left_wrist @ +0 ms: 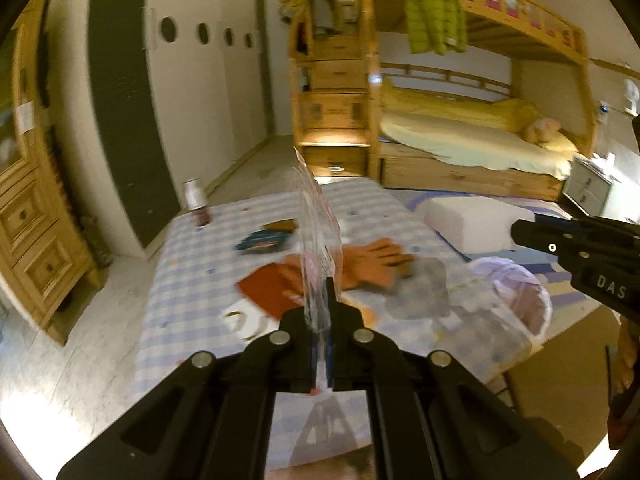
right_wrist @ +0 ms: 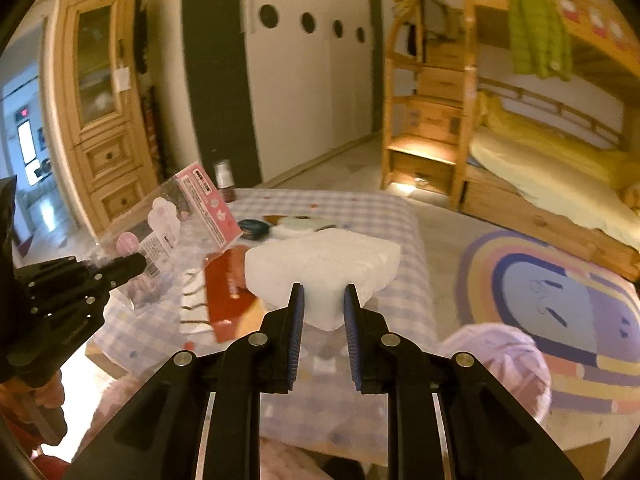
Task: Collect trash
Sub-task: 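Grasp the white foam block with the right gripper and lift it, then drop the foam block into the bin with the right gripper while the left carries the bag over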
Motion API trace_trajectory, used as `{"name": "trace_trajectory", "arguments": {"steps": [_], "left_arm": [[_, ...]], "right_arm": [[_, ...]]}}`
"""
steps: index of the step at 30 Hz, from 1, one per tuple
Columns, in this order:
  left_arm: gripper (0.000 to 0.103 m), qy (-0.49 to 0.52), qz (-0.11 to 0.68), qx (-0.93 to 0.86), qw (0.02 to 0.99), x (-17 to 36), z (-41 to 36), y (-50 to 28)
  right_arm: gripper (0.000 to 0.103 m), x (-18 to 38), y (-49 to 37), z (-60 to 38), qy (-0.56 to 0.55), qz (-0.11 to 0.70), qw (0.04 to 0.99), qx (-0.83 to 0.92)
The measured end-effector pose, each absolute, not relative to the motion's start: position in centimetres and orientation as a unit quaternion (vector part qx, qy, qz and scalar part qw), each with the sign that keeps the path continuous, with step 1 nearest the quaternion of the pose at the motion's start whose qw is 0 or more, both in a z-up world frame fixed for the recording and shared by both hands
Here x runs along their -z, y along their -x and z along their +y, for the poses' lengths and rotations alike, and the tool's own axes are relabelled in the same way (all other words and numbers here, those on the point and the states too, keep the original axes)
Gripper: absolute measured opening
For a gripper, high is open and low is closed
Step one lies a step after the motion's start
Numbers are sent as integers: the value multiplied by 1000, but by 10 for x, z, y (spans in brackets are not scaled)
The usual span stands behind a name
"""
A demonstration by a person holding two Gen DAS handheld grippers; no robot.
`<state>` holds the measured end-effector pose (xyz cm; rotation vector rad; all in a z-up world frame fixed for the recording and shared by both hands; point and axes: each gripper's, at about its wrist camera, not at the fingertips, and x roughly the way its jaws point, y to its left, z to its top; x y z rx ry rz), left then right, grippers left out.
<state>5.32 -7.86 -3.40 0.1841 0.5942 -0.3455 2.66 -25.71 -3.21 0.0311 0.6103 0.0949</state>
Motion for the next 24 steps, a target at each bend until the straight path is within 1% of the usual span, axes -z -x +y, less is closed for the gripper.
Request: {"name": "trace_trajectory", "arguments": {"steps": [12, 20, 22, 23, 24], "left_arm": [[0, -129, 281, 255, 916, 38, -177, -44], [0, -142, 283, 286, 904, 45, -222, -47], [0, -143, 287, 291, 901, 48, -230, -50], [0, -144, 290, 293, 900, 50, -234, -51], [0, -144, 292, 295, 898, 53, -238, -53]], "right_arm": [[21, 53, 13, -354, -64, 309, 947, 61], [23, 81, 10, -408, -82, 329, 934, 111], [26, 91, 4, -422, -91, 334, 930, 121], [30, 95, -1, -429, -96, 340, 928, 122], [38, 100, -4, -435, -101, 345, 925, 122]]}}
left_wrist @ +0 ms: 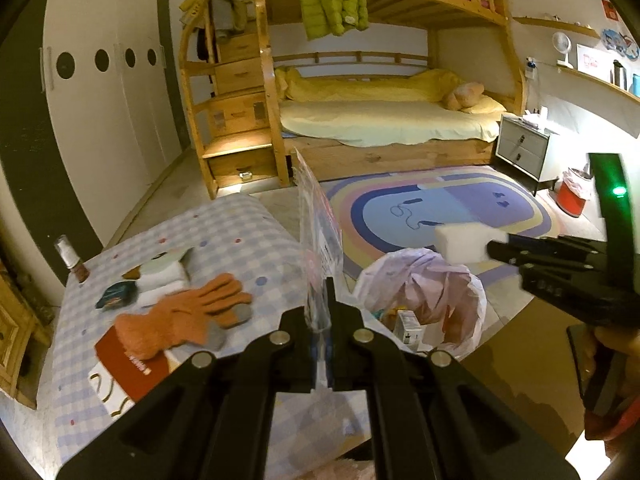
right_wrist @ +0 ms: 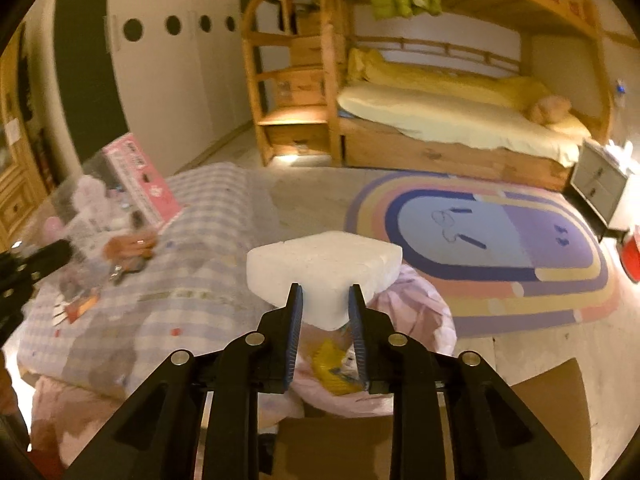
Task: Collect trash
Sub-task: 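Drop the foam block into the bin with the right gripper while the left carries the bag over, then open the left gripper over the bin to drop the clear plastic bag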
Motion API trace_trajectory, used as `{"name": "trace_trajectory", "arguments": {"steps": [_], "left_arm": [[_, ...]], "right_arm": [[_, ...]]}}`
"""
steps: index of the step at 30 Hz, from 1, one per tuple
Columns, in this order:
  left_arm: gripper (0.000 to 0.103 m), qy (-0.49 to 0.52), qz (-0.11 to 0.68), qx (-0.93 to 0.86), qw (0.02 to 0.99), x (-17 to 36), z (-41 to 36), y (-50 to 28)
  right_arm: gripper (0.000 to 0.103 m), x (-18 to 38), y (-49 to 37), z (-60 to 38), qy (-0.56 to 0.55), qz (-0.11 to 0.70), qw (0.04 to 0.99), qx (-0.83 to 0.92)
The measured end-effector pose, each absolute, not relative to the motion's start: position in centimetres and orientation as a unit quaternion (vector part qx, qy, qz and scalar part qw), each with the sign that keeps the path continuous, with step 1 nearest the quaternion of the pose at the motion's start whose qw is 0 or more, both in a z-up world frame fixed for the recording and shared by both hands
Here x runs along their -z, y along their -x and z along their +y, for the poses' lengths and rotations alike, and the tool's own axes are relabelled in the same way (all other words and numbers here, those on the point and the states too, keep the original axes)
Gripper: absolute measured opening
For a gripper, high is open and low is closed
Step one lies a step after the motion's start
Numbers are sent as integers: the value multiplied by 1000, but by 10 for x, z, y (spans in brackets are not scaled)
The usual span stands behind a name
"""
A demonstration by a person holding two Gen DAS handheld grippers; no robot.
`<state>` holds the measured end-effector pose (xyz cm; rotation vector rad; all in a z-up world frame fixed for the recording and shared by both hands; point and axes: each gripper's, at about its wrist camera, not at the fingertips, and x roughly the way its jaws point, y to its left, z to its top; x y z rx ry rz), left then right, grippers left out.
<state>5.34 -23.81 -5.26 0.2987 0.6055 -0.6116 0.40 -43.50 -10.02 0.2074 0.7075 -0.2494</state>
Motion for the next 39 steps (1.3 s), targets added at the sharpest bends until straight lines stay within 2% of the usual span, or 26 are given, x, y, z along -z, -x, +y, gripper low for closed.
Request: {"name": "trace_trajectory", "arguments": {"steps": [2, 6, 20, 21, 22, 23, 25, 29, 36, 39], "left_arm": [[0, -146, 297, 300, 895, 57, -246, -56], [0, -157, 303, 318, 885, 67, -267, -56], [2, -196, 325, 377, 845, 103, -369, -63], [4, -199, 325, 376, 845, 105, -374, -64], [13, -200, 326, 375, 844, 107, -376, -66], [30, -202, 327, 373, 844, 109, -380, -67], [54, -199, 327, 371, 846, 112, -382, -69], [54, -185, 333, 362, 851, 110, -372, -75], [55, -147, 328, 322, 876, 87, -312, -83], [59, -137, 324, 302, 886, 78, -279, -83]], "right_arm": [[43, 108, -7, -444, -110, 353, 920, 133], [45, 108, 6, -457, -130, 345, 919, 143], [49, 86, 44, -488, -158, 301, 923, 181], [49, 86, 43, -490, -158, 300, 923, 183], [49, 85, 44, -491, -159, 299, 923, 184], [49, 84, 44, -492, -161, 298, 923, 185], [49, 82, 46, -494, -160, 297, 922, 188], [50, 78, 51, -490, -156, 294, 923, 191], [50, 68, 53, -468, -147, 291, 930, 172], [50, 66, 46, -453, -144, 293, 933, 153]]}}
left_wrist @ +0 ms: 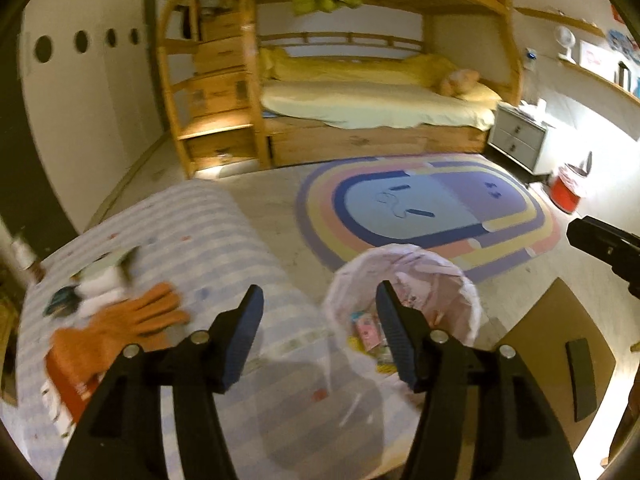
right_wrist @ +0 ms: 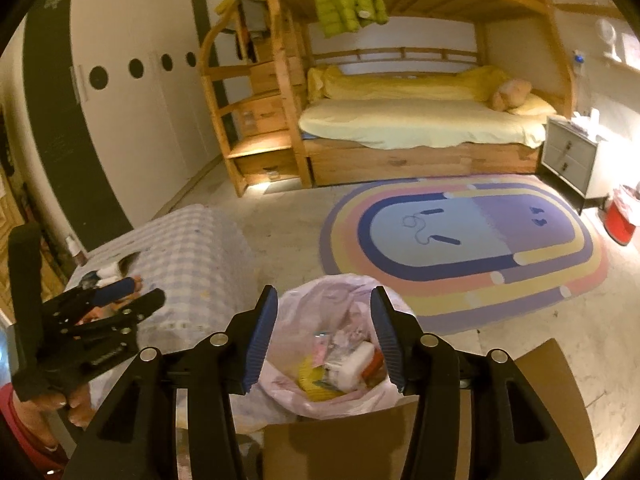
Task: Collect trash
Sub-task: 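Open the left gripper over the bin to drop the clear plastic bag, then move the right gripper back over the table to the white cartoon-face cloth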
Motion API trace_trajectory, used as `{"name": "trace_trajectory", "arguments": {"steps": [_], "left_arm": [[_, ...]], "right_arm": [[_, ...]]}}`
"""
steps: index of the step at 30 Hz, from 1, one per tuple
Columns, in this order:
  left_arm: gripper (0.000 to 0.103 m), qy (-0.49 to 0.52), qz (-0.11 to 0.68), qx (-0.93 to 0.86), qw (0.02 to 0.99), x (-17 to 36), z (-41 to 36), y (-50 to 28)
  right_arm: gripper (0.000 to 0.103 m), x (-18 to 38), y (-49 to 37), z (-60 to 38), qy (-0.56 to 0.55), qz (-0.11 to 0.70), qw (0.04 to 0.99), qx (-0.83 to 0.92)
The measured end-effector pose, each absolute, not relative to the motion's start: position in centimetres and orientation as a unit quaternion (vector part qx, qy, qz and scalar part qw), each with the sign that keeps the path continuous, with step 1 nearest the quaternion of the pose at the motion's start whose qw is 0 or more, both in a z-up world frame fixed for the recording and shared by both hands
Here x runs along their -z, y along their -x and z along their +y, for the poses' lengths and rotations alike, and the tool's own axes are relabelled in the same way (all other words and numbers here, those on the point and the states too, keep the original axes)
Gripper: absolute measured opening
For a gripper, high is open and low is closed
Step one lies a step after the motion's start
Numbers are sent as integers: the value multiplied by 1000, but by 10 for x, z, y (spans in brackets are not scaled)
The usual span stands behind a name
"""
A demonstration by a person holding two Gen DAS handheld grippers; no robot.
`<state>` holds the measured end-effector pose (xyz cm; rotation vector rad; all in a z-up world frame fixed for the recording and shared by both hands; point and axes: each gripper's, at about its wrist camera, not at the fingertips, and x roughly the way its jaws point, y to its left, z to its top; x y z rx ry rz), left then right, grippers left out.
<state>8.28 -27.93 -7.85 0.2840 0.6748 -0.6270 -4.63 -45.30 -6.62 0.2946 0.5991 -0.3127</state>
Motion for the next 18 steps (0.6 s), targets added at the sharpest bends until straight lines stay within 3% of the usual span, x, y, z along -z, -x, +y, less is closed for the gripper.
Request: {"name": "trace_trajectory", "arguments": {"steps": [3, 7, 18], "left_arm": [[62, -132, 321, 271, 898, 73, -243, -78], [74, -121, 313, 226, 914, 67, -199, -73], [78, -74, 326, 133, 933, 69, -87, -82]], "right_arm": [[50, 66, 35, -433, -142, 299, 935, 127], [50, 68, 15, -395, -125, 313, 938, 81], [49, 73, -34, -296, -53, 333, 941, -18]]}}
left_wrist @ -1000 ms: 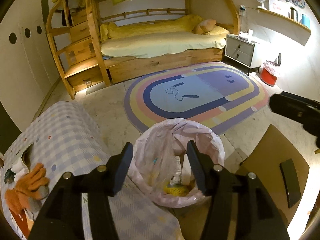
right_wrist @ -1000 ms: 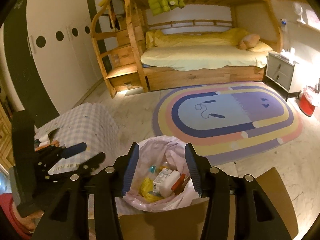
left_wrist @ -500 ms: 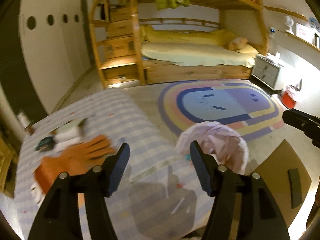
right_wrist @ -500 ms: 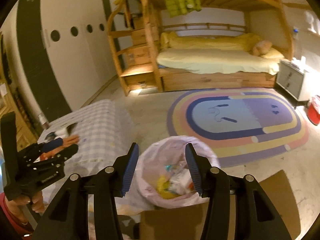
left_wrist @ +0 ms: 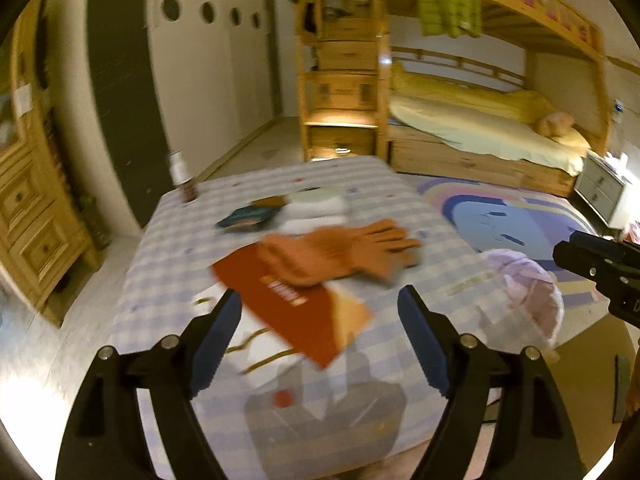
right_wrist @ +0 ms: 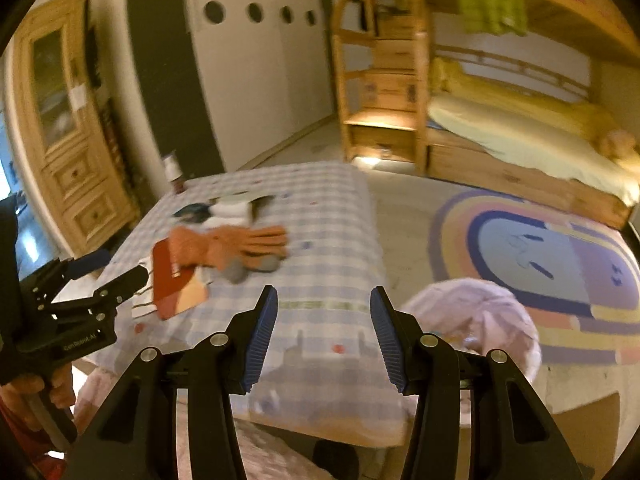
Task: Collect trash
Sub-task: 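Move the right gripper back over the table to the white cartoon-face cloth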
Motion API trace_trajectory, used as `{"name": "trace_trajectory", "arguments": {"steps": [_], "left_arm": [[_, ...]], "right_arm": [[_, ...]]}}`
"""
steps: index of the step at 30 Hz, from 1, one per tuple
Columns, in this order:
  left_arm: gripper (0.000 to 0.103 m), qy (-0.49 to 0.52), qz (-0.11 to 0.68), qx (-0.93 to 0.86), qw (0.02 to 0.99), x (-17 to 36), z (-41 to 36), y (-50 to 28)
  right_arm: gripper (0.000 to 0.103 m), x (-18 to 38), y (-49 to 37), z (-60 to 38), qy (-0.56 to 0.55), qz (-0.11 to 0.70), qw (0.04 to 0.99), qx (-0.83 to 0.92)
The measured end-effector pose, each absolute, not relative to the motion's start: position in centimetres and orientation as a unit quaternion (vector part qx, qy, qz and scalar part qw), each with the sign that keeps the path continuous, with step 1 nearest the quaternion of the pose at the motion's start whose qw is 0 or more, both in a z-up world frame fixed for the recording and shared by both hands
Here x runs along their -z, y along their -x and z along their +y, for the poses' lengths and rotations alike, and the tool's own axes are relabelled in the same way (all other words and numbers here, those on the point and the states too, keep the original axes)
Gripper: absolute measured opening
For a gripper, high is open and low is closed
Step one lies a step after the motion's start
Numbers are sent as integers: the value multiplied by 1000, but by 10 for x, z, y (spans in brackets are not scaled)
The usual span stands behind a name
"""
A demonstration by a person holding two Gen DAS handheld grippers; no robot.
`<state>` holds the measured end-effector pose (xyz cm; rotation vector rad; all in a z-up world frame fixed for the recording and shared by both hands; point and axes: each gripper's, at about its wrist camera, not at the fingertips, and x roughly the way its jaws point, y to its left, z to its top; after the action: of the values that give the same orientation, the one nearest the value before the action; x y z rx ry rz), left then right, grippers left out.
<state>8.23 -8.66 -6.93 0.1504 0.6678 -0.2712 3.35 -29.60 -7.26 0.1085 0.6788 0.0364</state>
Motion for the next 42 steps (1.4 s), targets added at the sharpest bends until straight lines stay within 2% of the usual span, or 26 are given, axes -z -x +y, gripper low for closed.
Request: {"name": "trace_trajectory", "arguments": {"steps": [3, 8, 10, 11, 12, 16, 19, 21, 23, 31, 33, 37, 38, 39, 40, 41, 42], "left_arm": [[79, -62, 332, 112, 935, 71, -63, -86], [89, -45, 324, 79, 942, 66, -32, -94], [89, -39, 324, 68, 943, 64, -23, -100], [89, -37, 323, 65, 943, 63, -21, -102], [89, -36, 323, 61, 944, 63, -18, -105], [90, -37, 323, 47, 945, 61, -11, -117], [90, -42, 329, 35, 943, 62, -6, -130], [90, -41, 332, 27, 942, 63, -2, -142], [90, -42, 334, 19, 942, 65, 3, -152], [90, -39, 351, 1, 936, 77, 16, -191], [90, -40, 355, -2, 934, 82, 18, -197], [90, -42, 363, -3, 931, 88, 21, -203], [90, -43, 364, -2, 930, 88, 20, -202], [90, -43, 365, 1, 930, 88, 20, -201], [90, -44, 365, 3, 930, 87, 20, -200], [90, -44, 364, 4, 930, 87, 20, -199], [90, -45, 363, 5, 931, 85, 20, -198]], "right_arm": [[50, 72, -46, -279, -48, 337, 940, -34], [50, 67, -65, -255, -34, 340, 938, -58], [46, 66, -73, -249, -29, 340, 938, -67], [36, 65, -79, -244, -25, 341, 937, -71], [31, 64, -83, -242, -24, 342, 937, -73], [31, 63, -108, -232, -20, 339, 936, -88], [33, 66, -129, -225, -18, 342, 935, -95], [42, 72, -148, -223, -23, 351, 930, -103], [45, 80, -168, -219, -25, 360, 926, -111], [46, 115, -235, -209, -42, 403, 907, -111], [54, 121, -246, -207, -48, 413, 903, -108], [58, 131, -259, -202, -53, 429, 896, -107], [52, 131, -258, -200, -50, 433, 893, -107], [35, 132, -256, -200, -51, 435, 893, -109], [26, 129, -251, -200, -53, 434, 892, -115], [10, 125, -245, -198, -51, 429, 894, -121], [0, 122, -243, -198, -46, 425, 896, -124]]}}
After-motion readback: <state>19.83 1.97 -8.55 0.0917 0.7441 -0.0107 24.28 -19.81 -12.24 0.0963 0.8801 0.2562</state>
